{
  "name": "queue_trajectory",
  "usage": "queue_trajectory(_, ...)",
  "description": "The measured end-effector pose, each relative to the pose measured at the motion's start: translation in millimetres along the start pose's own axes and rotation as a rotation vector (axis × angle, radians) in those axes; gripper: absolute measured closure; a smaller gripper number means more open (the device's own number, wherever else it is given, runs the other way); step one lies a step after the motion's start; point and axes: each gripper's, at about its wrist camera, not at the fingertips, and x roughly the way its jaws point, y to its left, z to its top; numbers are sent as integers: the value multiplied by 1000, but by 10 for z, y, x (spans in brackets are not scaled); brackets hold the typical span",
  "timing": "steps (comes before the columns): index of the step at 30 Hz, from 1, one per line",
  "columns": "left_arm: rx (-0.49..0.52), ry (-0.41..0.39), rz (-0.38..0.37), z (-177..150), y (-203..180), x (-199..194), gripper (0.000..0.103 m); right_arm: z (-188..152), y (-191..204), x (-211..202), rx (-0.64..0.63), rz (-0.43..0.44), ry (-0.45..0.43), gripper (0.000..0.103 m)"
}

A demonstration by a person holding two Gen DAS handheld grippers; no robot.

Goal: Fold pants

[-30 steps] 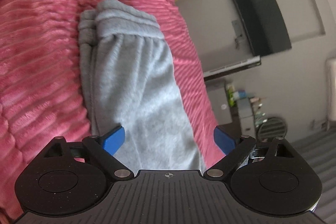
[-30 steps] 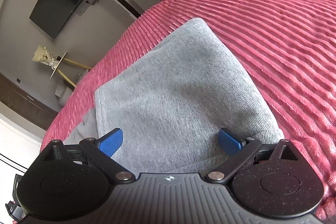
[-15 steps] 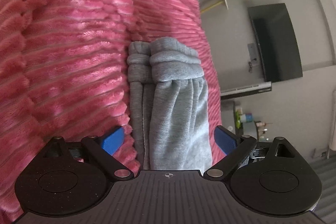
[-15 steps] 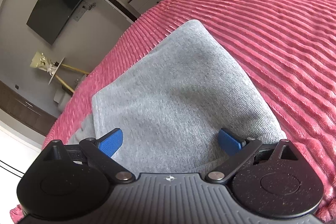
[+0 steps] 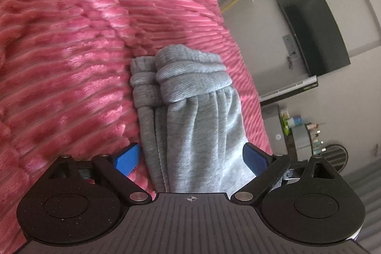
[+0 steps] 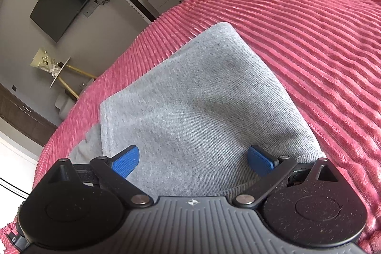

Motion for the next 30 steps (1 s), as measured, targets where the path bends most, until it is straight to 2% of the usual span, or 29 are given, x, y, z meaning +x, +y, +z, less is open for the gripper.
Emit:
queue_trajectory(9,88,26,-3,46,-64,122,7,-26,77,37,-56,-34,2,5)
queue_trajectory(14,78,30,-30,97,-30,173,8,-28,81,40,-59,-37,2,5)
queue_trajectory(17,53,16,-83,113,37,144,10,-25,85,45,-68,-43,2,5)
queue_trajectory(22,-55,8,-203,182,252,113,22,-28,107,52,-83,-53,3,5)
queue_trajectory(24,-88,7,-228,197,319,112,28,-28,108,54,-78,-51,1,5)
queue_trajectory(26,-83,6,-231,198,343,128,36,-26,104,56,-73,-47,1,5)
queue_trajectory(30,-46,10,-196,191,307,168,38,-23,102,60,-72,-47,0,5)
